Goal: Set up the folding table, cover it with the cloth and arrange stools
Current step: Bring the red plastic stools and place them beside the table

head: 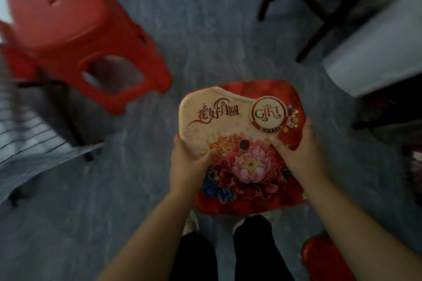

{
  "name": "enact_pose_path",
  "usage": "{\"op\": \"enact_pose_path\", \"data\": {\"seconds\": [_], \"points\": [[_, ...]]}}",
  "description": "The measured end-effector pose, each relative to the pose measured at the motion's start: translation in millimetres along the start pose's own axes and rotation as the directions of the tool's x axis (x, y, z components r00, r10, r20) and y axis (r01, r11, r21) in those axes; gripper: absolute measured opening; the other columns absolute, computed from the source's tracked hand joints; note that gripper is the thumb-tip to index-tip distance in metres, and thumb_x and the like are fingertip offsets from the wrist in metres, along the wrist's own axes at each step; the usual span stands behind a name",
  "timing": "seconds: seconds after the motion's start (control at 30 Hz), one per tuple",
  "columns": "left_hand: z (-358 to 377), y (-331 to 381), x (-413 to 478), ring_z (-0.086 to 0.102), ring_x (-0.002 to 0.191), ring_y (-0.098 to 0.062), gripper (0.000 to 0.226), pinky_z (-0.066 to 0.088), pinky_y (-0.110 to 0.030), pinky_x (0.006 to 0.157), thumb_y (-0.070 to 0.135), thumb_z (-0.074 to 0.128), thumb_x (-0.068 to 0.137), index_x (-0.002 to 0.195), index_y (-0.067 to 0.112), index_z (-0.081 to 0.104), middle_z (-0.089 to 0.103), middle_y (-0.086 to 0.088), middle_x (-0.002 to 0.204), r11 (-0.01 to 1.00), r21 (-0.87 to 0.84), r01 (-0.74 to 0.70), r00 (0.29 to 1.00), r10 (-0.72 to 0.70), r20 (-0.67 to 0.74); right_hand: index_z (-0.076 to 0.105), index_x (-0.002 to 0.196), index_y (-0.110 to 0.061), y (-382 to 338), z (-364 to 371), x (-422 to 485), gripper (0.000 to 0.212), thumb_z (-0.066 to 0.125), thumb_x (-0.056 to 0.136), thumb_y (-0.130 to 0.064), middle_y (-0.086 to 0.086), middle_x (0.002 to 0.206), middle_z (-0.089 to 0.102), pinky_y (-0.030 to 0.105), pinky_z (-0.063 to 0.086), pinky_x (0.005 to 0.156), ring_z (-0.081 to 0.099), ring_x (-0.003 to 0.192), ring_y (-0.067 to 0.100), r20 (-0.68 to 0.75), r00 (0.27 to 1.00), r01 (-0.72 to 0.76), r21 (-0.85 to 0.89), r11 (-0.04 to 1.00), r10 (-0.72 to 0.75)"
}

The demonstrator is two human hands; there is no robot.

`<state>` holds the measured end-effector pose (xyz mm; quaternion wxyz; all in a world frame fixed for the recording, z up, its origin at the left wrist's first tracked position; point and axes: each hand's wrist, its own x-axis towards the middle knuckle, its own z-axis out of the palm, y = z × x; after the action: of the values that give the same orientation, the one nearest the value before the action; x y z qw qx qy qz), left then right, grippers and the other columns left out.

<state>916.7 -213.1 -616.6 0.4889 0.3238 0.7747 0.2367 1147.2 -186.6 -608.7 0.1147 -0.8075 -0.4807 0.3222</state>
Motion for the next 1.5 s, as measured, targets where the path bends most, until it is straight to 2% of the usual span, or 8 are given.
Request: {"op": "enact_pose_path", "data": {"seconds": [0.23,0.33,0.4,0.73,0.93,1.1,1.43,1.5], "points": [[-116,-81,-22,0.058,0.105,-0.016,0.075,0.053,-0.047,0.085,0.055,0.075,0.057,0.121,0.037,0.041,0.057,0.007,0.120,0.975,-0.204,0.093,0.970,-0.135,-0.201,0.013,0.149,-0.022,-90,82,-61,0.099,0.065,0.073,-0.060,0.010,0.141,0.039,0.047,0.046,0.093,0.046,0.123,0.030,0.202,0.962,0.198,-0.048,0.979,-0.185],[-151,-103,-35,0.056,0.106,-0.012,0.076,0.052,-0.037,0.086,0.049,0.077,0.063,0.128,0.029,0.042,0.056,0.007,0.121,0.964,-0.258,0.067,0.947,-0.143,-0.287,0.010,0.150,-0.018,-115,103,-88,0.096,0.067,0.079,-0.049,0.012,0.146,0.032,0.042,0.040,0.096,0.040,0.128,0.029,0.269,0.931,0.270,-0.056,0.961,-0.246],[-179,-114,-43,0.054,0.103,-0.010,0.070,0.048,-0.027,0.080,0.043,0.077,0.069,0.128,0.027,0.043,0.055,0.009,0.118,0.957,-0.285,0.059,0.918,-0.164,-0.360,0.008,0.150,-0.020,-133,115,-109,0.096,0.067,0.079,-0.047,0.011,0.146,0.030,0.041,0.039,0.097,0.038,0.130,0.028,0.339,0.899,0.304,-0.030,0.952,-0.277],[-324,-219,-102,0.056,0.106,-0.014,0.070,0.045,-0.024,0.078,0.046,0.076,0.070,0.130,0.023,0.045,0.059,0.005,0.119,0.911,-0.406,0.074,0.798,-0.299,-0.524,-0.003,0.150,-0.019,-193,211,-246,0.105,0.069,0.078,-0.046,0.012,0.147,0.025,0.036,0.040,0.094,0.041,0.127,0.028,0.583,0.735,0.474,-0.076,0.877,-0.346],[-422,-320,-155,0.051,0.117,-0.018,0.093,0.045,-0.045,0.096,0.070,0.068,0.061,0.139,0.031,0.036,0.052,0.004,0.133,0.884,-0.437,0.167,0.700,-0.418,-0.579,0.001,0.150,-0.019,-217,294,-357,0.107,0.073,0.075,-0.043,0.011,0.144,0.031,0.036,0.037,0.100,0.039,0.129,0.026,0.694,0.636,0.541,-0.090,0.836,-0.337],[-503,-393,-204,0.044,0.126,-0.021,0.088,0.039,-0.041,0.102,0.057,0.070,0.071,0.143,0.027,0.030,0.042,0.000,0.142,0.845,-0.500,0.190,0.602,-0.503,-0.620,-0.001,0.151,-0.018,-253,361,-456,0.105,0.070,0.078,-0.045,0.011,0.146,0.030,0.036,0.037,0.099,0.038,0.129,0.025,0.775,0.542,0.589,-0.074,0.805,-0.326],[-656,-491,-234,0.049,0.117,-0.014,0.085,0.040,-0.033,0.094,0.058,0.069,0.071,0.140,0.022,0.036,0.050,0.009,0.128,0.763,-0.611,0.209,0.389,-0.638,-0.665,0.014,0.147,-0.023,-348,508,-565,0.100,0.068,0.070,-0.060,0.003,0.137,0.041,0.040,0.051,0.090,0.049,0.120,0.019,0.820,0.340,0.748,0.059,0.661,-0.459],[-692,-505,-227,0.049,0.120,-0.020,0.089,0.041,-0.040,0.098,0.064,0.067,0.068,0.141,0.024,0.035,0.049,0.003,0.137,0.747,-0.612,0.257,0.353,-0.663,-0.661,0.015,0.146,-0.024,-375,541,-579,0.100,0.068,0.070,-0.061,0.002,0.137,0.041,0.038,0.052,0.088,0.050,0.118,0.017,0.839,0.297,0.751,0.089,0.654,-0.455]]}}
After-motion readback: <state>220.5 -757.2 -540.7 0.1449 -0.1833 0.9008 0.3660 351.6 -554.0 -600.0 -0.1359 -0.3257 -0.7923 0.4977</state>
